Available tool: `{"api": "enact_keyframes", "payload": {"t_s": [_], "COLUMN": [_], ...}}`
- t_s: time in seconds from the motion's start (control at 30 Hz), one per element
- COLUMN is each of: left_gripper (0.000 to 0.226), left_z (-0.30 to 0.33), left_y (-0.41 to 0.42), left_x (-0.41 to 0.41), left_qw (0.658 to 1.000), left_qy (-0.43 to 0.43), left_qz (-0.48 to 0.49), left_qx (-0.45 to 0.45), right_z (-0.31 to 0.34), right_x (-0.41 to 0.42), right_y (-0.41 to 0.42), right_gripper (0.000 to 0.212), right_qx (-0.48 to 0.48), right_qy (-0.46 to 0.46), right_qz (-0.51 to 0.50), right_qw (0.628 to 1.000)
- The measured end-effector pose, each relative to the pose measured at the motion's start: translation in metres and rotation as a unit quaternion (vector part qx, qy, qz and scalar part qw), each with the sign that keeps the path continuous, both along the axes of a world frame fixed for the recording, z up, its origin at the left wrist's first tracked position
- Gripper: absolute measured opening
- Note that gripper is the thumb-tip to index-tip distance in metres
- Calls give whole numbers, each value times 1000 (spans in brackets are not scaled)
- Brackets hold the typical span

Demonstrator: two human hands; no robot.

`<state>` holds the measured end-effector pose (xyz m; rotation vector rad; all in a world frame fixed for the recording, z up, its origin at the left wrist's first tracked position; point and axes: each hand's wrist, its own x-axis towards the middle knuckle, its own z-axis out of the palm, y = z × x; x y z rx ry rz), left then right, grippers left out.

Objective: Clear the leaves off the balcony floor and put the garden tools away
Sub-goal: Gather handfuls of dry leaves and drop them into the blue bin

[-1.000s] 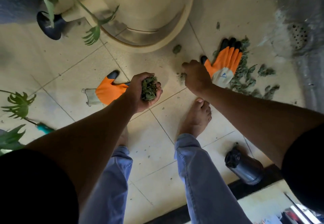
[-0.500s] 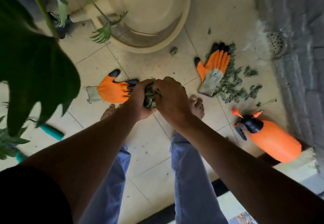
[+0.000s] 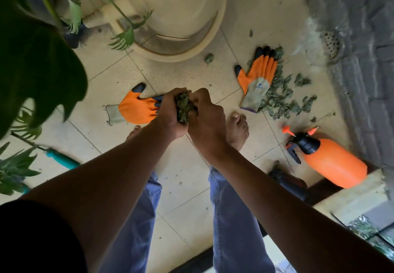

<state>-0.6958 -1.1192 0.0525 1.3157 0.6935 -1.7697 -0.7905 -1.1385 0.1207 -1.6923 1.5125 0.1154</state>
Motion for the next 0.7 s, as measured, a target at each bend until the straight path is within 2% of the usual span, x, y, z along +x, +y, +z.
{"api": "enact_keyframes", "payload": {"t_s": [0.13,0.23,0.3,0.37,0.43,0.47,0.57,0.63,0.7], "left_gripper": [38,30,28,29,31,32,37,34,28], "left_z": [1,2,1,-2,-7,-9,-15,-22,-33], "left_y": [-5,-8,-8,-6,-3,-3,-5,-8,-9], "left_x": [-7,-9,-10,-10,-10,-11,-12,-11,-7], "left_qw": [1000,999,998,998,999,999,998,997,993], "left_qy": [23,43,57,54,42,39,51,71,99], "left_qz": [17,28,24,14,6,5,17,32,56], "left_qx": [1,3,2,6,7,-1,-19,7,34], "right_z": [-10,-3,-2,-5,-9,-10,-16,-36,-68], "right_x": [-4,-8,-14,-15,-12,-10,-10,-12,-15], "right_y": [2,1,-2,-4,-5,-7,-25,-48,-71], "right_gripper": [11,6,14,22,23,23,23,25,27], "right_qx": [-81,-148,-158,-118,-132,-125,-123,-145,-136], "right_qy": [-9,60,94,96,86,61,-35,-46,-12], "right_qz": [39,66,134,187,219,213,102,46,33], "right_qw": [996,985,974,971,963,967,987,987,990]}}
